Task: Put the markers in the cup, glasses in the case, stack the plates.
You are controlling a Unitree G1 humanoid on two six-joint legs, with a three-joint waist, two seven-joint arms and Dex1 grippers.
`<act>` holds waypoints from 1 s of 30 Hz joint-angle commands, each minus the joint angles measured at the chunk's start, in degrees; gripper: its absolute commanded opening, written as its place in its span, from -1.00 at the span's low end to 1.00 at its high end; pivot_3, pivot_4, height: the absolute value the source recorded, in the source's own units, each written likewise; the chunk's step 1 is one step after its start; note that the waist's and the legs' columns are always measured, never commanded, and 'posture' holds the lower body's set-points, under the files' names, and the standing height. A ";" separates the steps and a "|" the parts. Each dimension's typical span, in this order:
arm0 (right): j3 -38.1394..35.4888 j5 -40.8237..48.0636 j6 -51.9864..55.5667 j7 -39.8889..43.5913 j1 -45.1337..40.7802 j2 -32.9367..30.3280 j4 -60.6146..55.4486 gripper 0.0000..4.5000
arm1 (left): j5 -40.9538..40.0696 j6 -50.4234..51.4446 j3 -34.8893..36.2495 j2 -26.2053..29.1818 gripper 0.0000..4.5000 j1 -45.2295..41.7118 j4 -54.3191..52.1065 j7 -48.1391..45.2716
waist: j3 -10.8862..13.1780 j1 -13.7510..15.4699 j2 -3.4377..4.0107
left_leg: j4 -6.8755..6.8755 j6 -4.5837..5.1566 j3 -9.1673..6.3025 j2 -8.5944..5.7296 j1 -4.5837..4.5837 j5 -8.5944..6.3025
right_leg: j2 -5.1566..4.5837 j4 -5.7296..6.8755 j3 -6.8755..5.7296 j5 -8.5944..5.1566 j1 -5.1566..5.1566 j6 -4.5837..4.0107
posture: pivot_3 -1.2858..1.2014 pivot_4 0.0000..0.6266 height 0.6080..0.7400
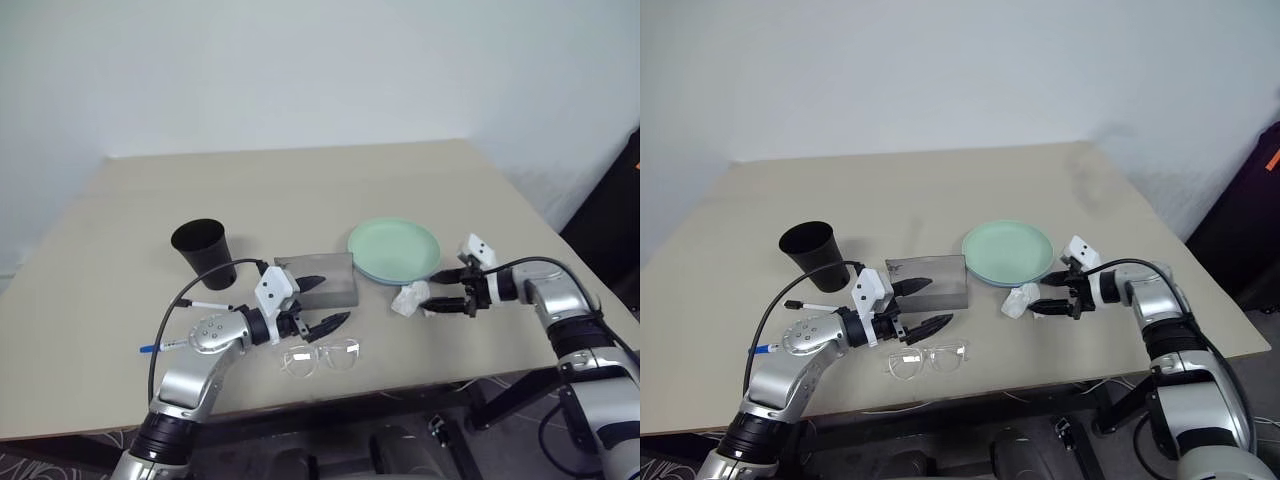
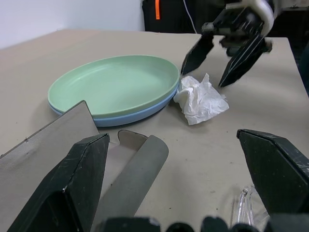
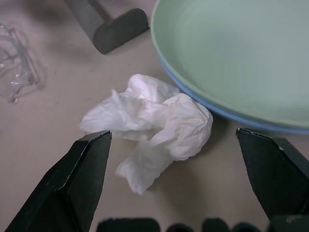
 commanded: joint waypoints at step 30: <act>-3.55 1.06 -10.62 -13.53 -14.61 2.65 9.54 -0.57 | 1.38 -0.77 -0.03 0.15 1.00 -1.17 -1.07 0.21 | 0.01 0.06 0.01 | -0.07 0.00 0.00 0.01 0.01 0.00 | 0.00 -0.04 0.00 0.00 -0.02 0.00 | 0.03 -1.00 1.00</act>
